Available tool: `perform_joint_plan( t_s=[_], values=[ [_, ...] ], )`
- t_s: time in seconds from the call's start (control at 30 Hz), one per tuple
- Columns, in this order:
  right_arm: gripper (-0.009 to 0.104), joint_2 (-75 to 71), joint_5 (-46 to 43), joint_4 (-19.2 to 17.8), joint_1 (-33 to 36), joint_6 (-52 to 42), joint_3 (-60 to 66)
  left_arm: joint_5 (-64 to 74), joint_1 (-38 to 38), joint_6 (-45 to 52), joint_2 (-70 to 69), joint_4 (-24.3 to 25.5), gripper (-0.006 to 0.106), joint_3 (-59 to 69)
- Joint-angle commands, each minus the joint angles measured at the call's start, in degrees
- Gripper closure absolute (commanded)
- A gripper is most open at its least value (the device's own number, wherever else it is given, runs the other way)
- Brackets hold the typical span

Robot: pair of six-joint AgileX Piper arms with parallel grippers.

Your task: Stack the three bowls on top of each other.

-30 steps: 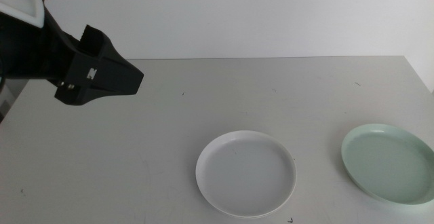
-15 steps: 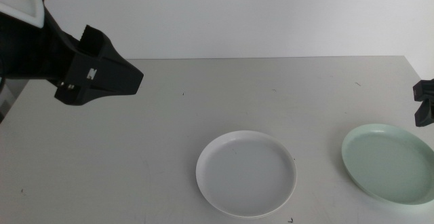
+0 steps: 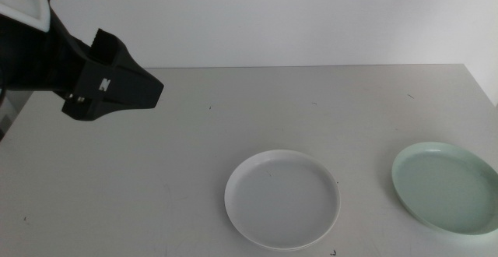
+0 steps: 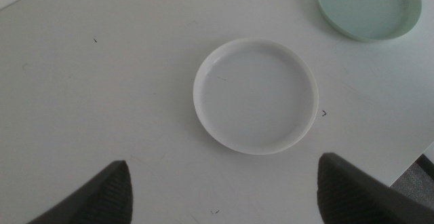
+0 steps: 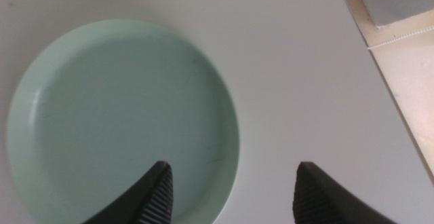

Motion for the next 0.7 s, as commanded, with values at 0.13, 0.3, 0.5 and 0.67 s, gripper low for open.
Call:
perform_joint_plan(
  t_s=[0.13,0.3,0.5,0.67],
  values=[
    [0.050,6.4,-6.8,-0.2,-3.8,-5.4,-1.8,-2.7,-0.2,0.0,-0.9,-1.0,-0.005,-1.7],
    [0.050,11.4,-12.3,0.6,-3.5,-5.8,-1.8,-2.7,-0.2,0.0,-0.9,-1.0,-0.005,-1.7],
    [0.054,14.2,-15.0,6.8,-3.5,-9.5,-1.8,-2.7,-0.2,0.0,-0.9,-1.0,-0.005,-1.7],
    [0.060,15.5,-15.0,12.4,-3.0,-17.0,-1.8,-2.7,-0.2,0.0,-0.9,-1.0,-0.005,-1.7]
  ],
)
